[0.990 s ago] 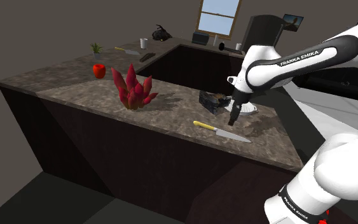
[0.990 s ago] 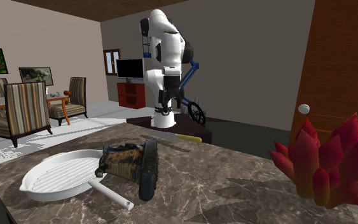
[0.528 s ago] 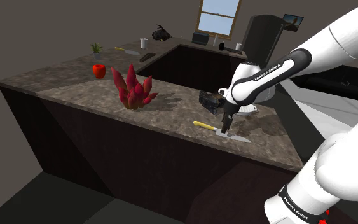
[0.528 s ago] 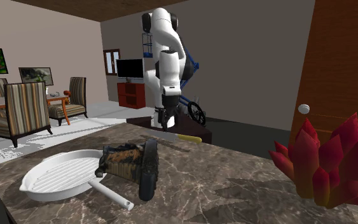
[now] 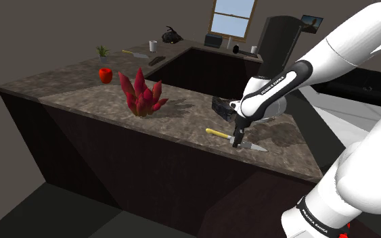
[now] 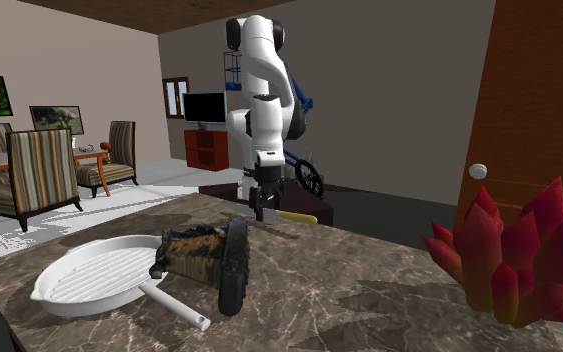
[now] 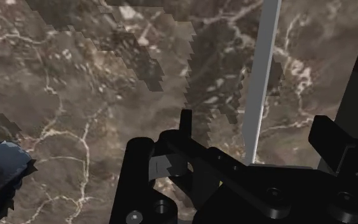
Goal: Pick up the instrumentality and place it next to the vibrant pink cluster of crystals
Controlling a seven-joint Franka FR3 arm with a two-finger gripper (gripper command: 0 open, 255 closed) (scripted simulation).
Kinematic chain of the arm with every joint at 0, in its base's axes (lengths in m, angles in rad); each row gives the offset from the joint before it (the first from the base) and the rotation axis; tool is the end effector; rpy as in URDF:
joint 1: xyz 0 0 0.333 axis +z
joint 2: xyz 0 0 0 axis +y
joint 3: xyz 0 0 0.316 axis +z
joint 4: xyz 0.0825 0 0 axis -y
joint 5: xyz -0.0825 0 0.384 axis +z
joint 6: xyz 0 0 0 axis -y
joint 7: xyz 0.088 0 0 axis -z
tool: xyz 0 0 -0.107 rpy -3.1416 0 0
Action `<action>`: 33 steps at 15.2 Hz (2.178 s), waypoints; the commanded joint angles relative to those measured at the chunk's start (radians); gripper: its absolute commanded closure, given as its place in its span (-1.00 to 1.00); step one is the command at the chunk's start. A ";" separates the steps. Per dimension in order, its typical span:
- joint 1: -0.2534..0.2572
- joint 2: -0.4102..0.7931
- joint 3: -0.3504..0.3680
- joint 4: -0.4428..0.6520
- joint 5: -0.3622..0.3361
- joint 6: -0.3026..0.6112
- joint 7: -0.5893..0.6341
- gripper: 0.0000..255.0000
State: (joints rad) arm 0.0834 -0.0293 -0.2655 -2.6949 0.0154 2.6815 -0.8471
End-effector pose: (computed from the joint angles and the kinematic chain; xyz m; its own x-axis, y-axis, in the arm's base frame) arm 0.4053 -0.0744 0.2418 0.7951 0.6061 0.0208 0.6062 -0.7953 0.0013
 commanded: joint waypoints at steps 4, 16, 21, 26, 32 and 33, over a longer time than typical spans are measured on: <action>0.000 0.007 0.000 -0.001 0.004 0.007 -0.003 -1.00; 0.000 0.007 0.000 -0.001 0.004 0.007 -0.003 1.00; -0.007 -0.073 0.001 0.006 -0.039 -0.076 0.029 1.00; -0.015 -0.145 0.006 0.020 -0.067 -0.160 0.050 1.00; -0.023 -0.221 0.015 0.044 -0.087 -0.260 0.066 1.00; -0.024 -0.233 0.017 0.050 -0.089 -0.277 0.068 1.00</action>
State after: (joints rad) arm 0.0594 -0.2544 -0.2506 -2.6536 -0.0727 2.4219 -0.7809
